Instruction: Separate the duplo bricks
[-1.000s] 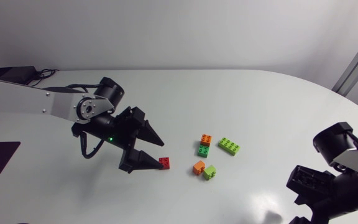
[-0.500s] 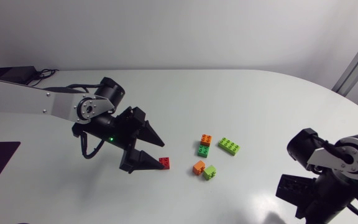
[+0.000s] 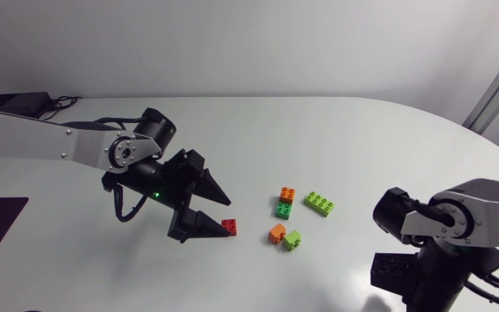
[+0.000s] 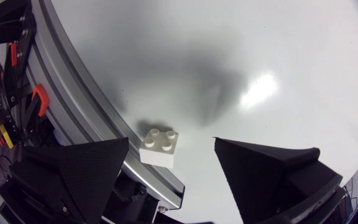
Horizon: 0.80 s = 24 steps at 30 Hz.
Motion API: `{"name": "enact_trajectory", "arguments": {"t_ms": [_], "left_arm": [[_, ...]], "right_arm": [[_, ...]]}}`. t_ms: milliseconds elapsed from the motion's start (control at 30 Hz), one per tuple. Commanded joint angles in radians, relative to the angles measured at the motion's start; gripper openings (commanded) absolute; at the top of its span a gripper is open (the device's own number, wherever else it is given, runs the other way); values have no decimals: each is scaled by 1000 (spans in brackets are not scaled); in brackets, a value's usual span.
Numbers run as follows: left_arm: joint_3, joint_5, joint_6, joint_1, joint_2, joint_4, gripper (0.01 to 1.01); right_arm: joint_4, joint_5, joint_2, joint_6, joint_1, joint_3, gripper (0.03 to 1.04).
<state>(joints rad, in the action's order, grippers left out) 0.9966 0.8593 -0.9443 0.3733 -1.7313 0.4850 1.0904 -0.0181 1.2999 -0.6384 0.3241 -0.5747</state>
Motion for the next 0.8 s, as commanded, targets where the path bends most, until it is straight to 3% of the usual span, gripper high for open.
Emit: {"name": "enact_trajectory", "arguments": {"t_ms": [0,333,400,533,767], "left_arm": [[-12,6,9,-1,24,1,975],[-10,6,7,3,24,0,975],[-9,6,7,3,22,-3,975],[-12,6,7,-1,16,-10,975],[-13,6,9,-8,15,-17,975]], "right_arm": [[-7,6,33,23,7,50,993],[-21,58,18,5,-26,96,931],[-21,61,10,-1,-25,101,815],[-17,61,1,5,-14,91,254],[-17,63,-33,37,36,15,200]]}}
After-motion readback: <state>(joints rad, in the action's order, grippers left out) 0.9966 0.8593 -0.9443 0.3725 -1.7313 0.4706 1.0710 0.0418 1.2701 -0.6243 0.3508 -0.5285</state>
